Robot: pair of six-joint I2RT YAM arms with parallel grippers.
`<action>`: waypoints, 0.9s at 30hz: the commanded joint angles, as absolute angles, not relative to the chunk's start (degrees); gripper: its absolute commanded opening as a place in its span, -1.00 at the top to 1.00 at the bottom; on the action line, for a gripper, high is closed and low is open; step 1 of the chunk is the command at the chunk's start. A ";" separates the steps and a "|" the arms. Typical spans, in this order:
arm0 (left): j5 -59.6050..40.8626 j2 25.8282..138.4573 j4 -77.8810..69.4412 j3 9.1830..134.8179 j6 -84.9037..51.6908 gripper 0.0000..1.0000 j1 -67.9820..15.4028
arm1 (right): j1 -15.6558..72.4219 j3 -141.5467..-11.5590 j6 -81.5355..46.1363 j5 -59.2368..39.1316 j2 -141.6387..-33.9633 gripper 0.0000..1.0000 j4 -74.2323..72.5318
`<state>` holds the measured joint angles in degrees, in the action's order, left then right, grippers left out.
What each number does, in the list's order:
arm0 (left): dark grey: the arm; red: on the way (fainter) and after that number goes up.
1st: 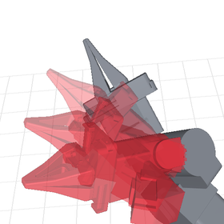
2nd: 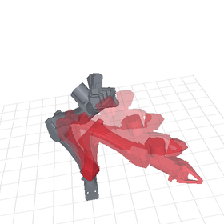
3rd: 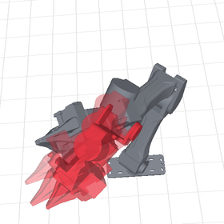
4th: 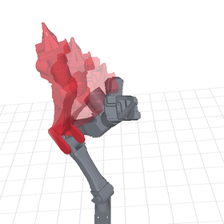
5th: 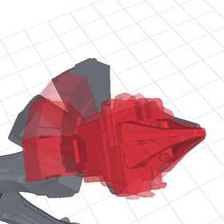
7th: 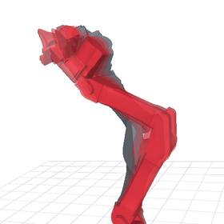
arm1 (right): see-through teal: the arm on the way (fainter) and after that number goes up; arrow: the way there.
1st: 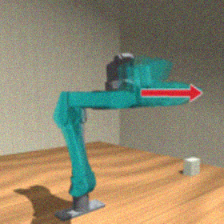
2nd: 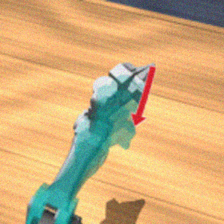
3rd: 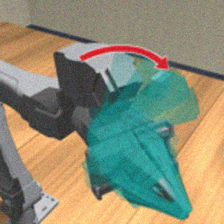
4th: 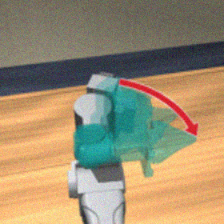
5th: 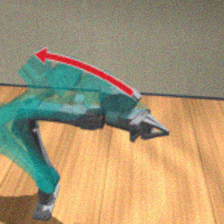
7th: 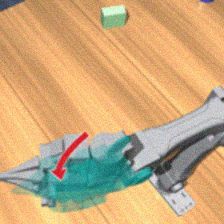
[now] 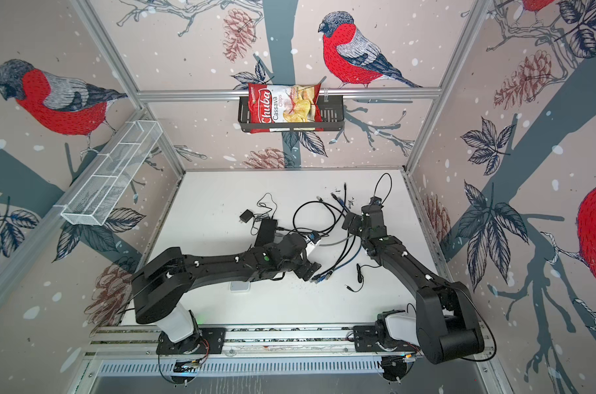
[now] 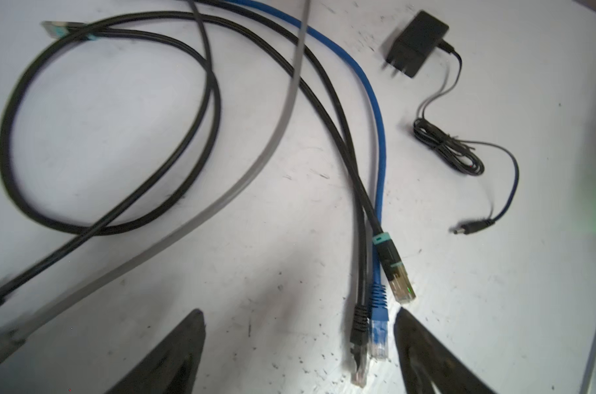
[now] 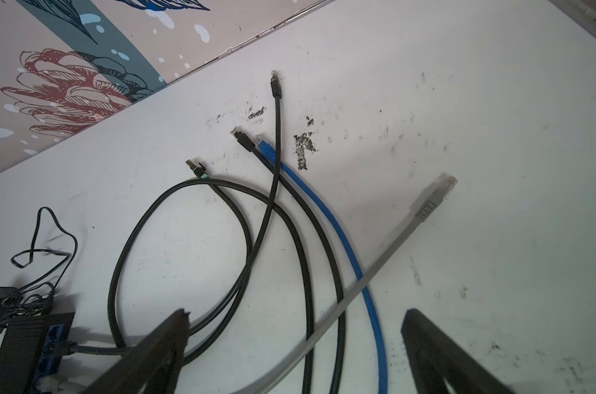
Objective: Insert the plug into the switch port
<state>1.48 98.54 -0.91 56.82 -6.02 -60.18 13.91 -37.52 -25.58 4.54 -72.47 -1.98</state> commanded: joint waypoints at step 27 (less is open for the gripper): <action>0.50 109.38 1.66 65.61 2.29 0.01 -66.71 | 8.80 -33.75 -26.21 0.40 -72.07 -0.73 -3.07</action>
<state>1.56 109.10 3.14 65.19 1.78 -66.54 9.06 -33.78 -25.82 1.89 -72.34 -1.72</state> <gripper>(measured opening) 0.501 0.867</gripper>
